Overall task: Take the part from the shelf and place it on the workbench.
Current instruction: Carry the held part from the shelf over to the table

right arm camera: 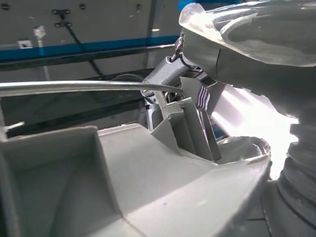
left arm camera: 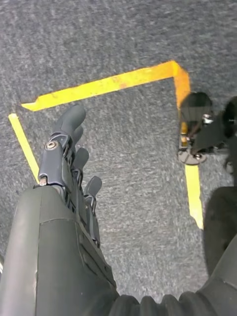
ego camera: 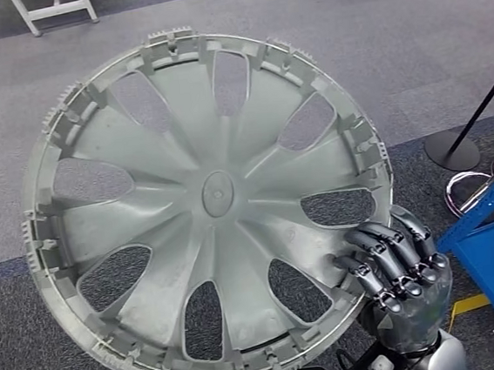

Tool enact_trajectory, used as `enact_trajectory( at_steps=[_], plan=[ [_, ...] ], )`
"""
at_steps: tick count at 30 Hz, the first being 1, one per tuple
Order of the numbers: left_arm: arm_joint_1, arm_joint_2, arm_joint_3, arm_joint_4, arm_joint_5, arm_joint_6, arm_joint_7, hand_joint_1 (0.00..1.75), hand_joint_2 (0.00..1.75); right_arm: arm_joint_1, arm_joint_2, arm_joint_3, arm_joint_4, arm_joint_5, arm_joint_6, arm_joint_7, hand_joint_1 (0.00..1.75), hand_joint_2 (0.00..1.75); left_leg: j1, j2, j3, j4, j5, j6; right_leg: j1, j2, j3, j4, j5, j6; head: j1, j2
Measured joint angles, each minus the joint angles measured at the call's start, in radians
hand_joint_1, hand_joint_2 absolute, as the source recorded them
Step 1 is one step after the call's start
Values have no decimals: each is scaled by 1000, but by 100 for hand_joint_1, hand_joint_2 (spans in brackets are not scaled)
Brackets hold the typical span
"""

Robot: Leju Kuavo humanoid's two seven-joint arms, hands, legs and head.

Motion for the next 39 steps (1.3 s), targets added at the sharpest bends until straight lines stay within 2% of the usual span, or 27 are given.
enact_trajectory(
  at_steps=[1,3,4,6,7,8,9,10,12,14,15,16,18,20,21,23,24,26,28,29,31,32,34,36,37,38,39],
  plan=[
    [0,1,0,0,1,0,-6,0,175,-3,0,4,-1,0,0,0,175,175,1,-10,1,-2,1,7,-1,-8,1,-2,-3,6,0,0],
    [2,4,0,0,1,2,-18,0,175,-5,-1,13,-3,3,0,3,175,175,4,-30,5,-9,3,20,-5,17,-7,22,-24,15,3,0],
    [1,5,0,0,0,4,-22,0,175,-5,-2,17,-4,6,0,6,175,175,7,-41,7,-13,5,27,-6,44,-27,62,-48,18,6,0],
    [-2,6,0,0,0,6,-24,0,175,-1,-5,23,-7,8,0,8,175,175,7,-62,7,-13,5,34,-7,92,-92,190,-104,19,12,0],
    [-2,6,0,0,0,7,-23,0,175,3,-7,24,-7,5,0,7,175,175,7,-75,7,-13,5,35,-7,101,-127,249,-120,18,13,0],
    [-1,6,0,0,0,8,-17,0,175,7,-8,26,-7,-2,0,4,175,175,6,-90,8,-13,4,36,-6,105,-149,279,-118,17,13,0],
    [0,6,1,0,1,10,-7,0,175,11,-9,28,-7,-11,0,2,175,175,6,-104,10,-13,4,36,-5,107,-154,271,-96,15,13,0],
    [0,6,1,0,1,13,6,0,175,13,-10,30,-7,-20,0,2,175,175,6,-119,12,-12,3,35,-5,113,-140,226,-59,12,13,0],
    [1,6,2,0,1,18,30,0,175,15,-11,35,-9,-34,0,1,175,175,6,-145,12,-9,1,31,-9,157,-89,96,12,7,12,0],
    [1,5,3,0,2,17,41,0,175,16,-11,39,-14,-40,-1,1,175,175,9,-168,4,-4,1,22,-11,203,-55,23,33,3,11,0],
    [2,5,4,0,3,16,43,0,175,16,-11,39,-15,-41,-1,0,175,175,12,-180,-1,-3,3,15,-11,211,-50,17,30,0,11,0],
    [3,5,4,0,3,15,44,0,175,17,-11,40,-17,-42,-1,0,175,175,15,-191,-5,-4,5,9,-10,201,-45,13,31,-3,11,0],
    [7,5,4,1,1,16,45,0,175,17,-11,42,-18,-47,-1,0,175,175,14,-162,-14,13,-5,-2,-10,173,-37,6,33,-14,7,0],
    [5,5,4,1,-2,17,39,0,175,17,-11,43,-19,-60,-1,0,175,175,11,-99,-50,95,-52,-9,-10,139,-29,0,32,-25,2,0],
    [3,4,4,1,-3,18,34,0,175,18,-11,44,-20,-68,-1,0,175,175,12,-79,-81,160,-83,-13,-9,121,-27,0,30,-29,0,0],
    [2,4,4,1,-5,21,21,0,175,20,-12,43,-21,-83,-1,0,175,175,15,-68,-129,263,-117,-18,-7,87,-24,0,25,-31,0,0],
    [3,4,5,1,-5,23,16,0,175,22,-12,42,-21,-89,-1,0,175,175,17,-66,-131,270,-108,-19,-7,72,-22,0,22,-31,0,0],
    [5,5,5,1,-3,28,11,0,175,27,-12,39,-21,-100,-1,0,175,175,18,-47,-76,166,-44,-17,-7,47,-14,0,16,-28,0,0],
    [3,7,6,1,-1,33,11,0,175,28,-13,37,-22,-110,-1,0,175,175,10,-4,-11,41,-2,-11,-3,27,-7,1,9,-20,-1,0],
    [1,7,6,1,0,34,11,0,175,28,-13,37,-22,-114,-1,0,175,175,5,10,4,9,3,-6,0,18,-5,1,6,-16,0,0],
    [-1,7,7,1,1,35,14,0,175,25,-14,37,-23,-117,-1,0,175,175,-1,2,5,-5,-2,5,3,-2,1,-1,1,-5,0,0],
    [0,8,7,1,0,36,15,0,175,24,-14,37,-23,-117,-1,0,175,175,1,-8,6,-8,-1,11,1,-6,3,-2,-3,1,0,0],
    [1,8,8,1,0,39,19,0,175,22,-16,37,-24,-118,-1,0,175,175,6,-30,11,-15,2,24,-3,29,-9,33,-31,12,3,0],
    [0,7,9,1,0,41,21,0,175,22,-20,37,-24,-120,-1,0,175,175,9,-51,12,-17,3,33,-5,85,-66,152,-92,16,10,0],
    [-1,6,9,1,0,41,22,0,175,22,-21,37,-24,-121,-1,0,175,175,8,-63,12,-17,3,36,-5,98,-103,223,-119,16,11,0],
    [-1,6,9,1,0,41,23,0,175,23,-23,37,-24,-122,-1,0,175,175,8,-76,12,-17,2,36,-4,104,-133,274,-131,16,12,0],
    [-1,6,9,1,0,41,23,0,175,23,-25,36,-24,-122,-1,0,175,175,8,-89,13,-16,2,37,-4,105,-146,289,-122,15,12,0]
  ],
)
